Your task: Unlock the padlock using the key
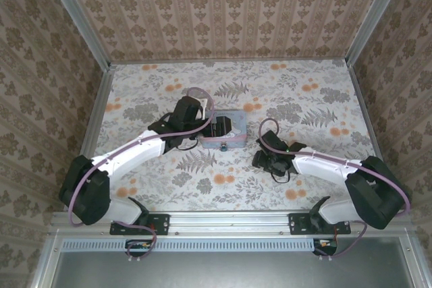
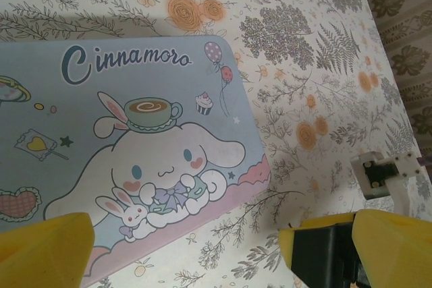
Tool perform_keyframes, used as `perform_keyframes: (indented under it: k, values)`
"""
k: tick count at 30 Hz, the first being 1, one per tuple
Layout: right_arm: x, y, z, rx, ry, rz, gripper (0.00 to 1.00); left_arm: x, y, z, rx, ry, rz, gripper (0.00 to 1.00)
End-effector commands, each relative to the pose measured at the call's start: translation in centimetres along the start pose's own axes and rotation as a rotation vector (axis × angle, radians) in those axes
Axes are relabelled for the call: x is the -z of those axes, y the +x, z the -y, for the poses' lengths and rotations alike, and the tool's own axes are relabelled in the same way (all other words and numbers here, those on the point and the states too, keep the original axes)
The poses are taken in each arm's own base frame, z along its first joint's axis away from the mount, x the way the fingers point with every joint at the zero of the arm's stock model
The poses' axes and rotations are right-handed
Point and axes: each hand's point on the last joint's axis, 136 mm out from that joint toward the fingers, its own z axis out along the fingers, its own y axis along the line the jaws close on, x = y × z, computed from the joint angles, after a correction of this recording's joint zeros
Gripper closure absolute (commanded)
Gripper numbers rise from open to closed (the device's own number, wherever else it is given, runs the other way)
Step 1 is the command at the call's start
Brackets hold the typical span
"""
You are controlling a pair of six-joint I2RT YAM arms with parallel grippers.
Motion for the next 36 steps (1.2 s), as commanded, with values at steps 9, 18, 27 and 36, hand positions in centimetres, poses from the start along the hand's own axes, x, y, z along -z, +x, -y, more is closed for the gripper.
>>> perform_keyframes:
  k: [9,18,27,36]
  values:
    - [1.7,-0.2,1.0,0.192,0.067,0.005,0.38,0.9,0.2,0.2,-0.009,0.005,0.016,0.00]
    - [1.2,0.4,1.5,0.353,0.125,-0.073,0.42,1.0,0.5,0.1,-0.008,0.001,0.011,0.00]
    - [-0.2,1.3,1.9,0.425,0.158,-0.146,0.50,1.3,0.4,0.1,-0.009,-0.003,0.015,0.00]
    - [-0.9,2.0,2.7,0.442,0.173,-0.171,0.63,1.5,0.2,0.2,-0.004,-0.009,0.023,0.00]
